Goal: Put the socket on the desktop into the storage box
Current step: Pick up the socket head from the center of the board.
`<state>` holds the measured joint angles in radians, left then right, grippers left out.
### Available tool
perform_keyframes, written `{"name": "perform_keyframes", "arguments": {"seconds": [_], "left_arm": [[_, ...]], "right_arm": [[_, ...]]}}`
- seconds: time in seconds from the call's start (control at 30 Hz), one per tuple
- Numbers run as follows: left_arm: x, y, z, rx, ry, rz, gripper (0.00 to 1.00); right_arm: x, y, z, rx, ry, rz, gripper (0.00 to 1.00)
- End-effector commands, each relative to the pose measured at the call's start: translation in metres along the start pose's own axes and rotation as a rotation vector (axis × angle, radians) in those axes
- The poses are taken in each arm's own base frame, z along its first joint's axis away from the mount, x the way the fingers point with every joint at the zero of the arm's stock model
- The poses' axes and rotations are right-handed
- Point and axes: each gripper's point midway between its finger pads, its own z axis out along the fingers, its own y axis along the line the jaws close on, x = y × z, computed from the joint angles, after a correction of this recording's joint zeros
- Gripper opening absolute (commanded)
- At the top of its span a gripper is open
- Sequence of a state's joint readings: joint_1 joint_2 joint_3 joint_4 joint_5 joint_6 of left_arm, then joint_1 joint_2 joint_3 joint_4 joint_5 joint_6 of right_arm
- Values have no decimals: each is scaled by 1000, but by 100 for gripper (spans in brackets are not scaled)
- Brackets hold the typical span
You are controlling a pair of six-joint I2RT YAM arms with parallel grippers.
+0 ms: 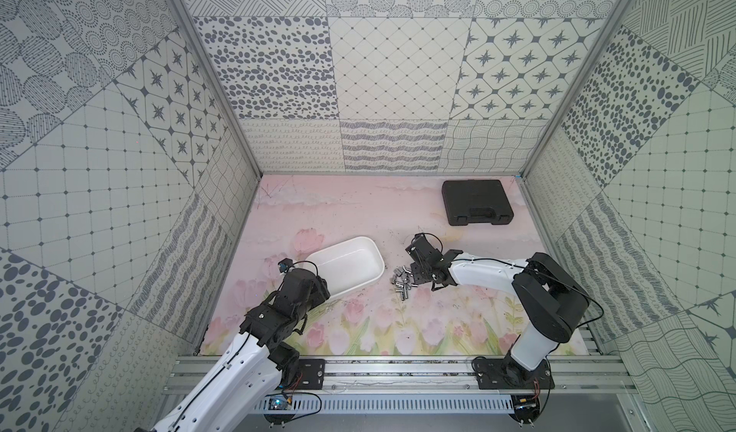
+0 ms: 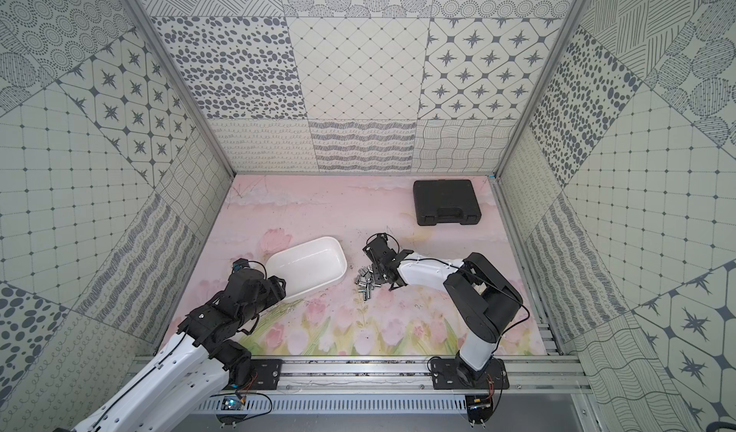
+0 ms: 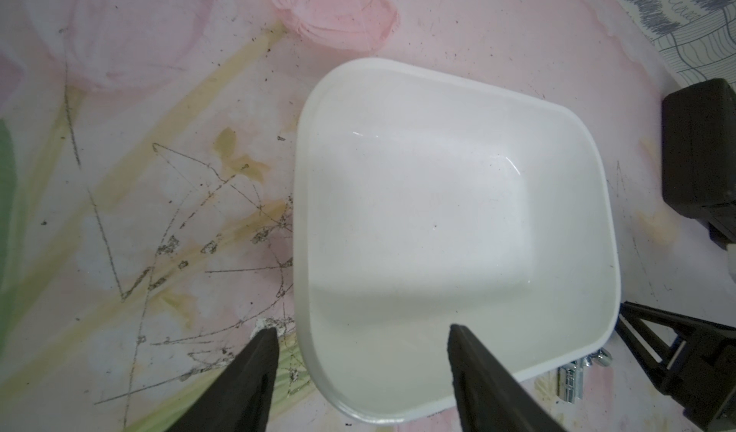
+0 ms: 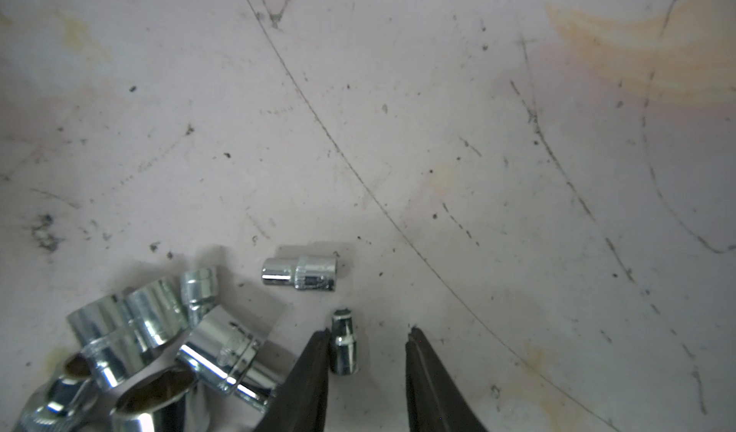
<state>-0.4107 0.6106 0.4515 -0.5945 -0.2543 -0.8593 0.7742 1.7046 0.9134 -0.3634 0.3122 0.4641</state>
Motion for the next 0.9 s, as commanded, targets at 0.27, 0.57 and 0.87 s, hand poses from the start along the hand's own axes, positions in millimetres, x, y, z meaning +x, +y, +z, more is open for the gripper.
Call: {"name": "perform_keyframes", "arguments": {"seconds": [0.27, 0.57, 0.87], "left_arm": [[-4, -6, -2, 22, -9, 33, 72], [-3, -6, -1, 20, -9, 31, 72], [-1, -6, 0, 23, 1, 34, 72]], "right_arm": [[-7, 4, -1, 0, -15, 13, 28], [-6, 7, 3, -8, -1, 6, 22], [-5, 8, 5, -7, 6, 3, 20]]}}
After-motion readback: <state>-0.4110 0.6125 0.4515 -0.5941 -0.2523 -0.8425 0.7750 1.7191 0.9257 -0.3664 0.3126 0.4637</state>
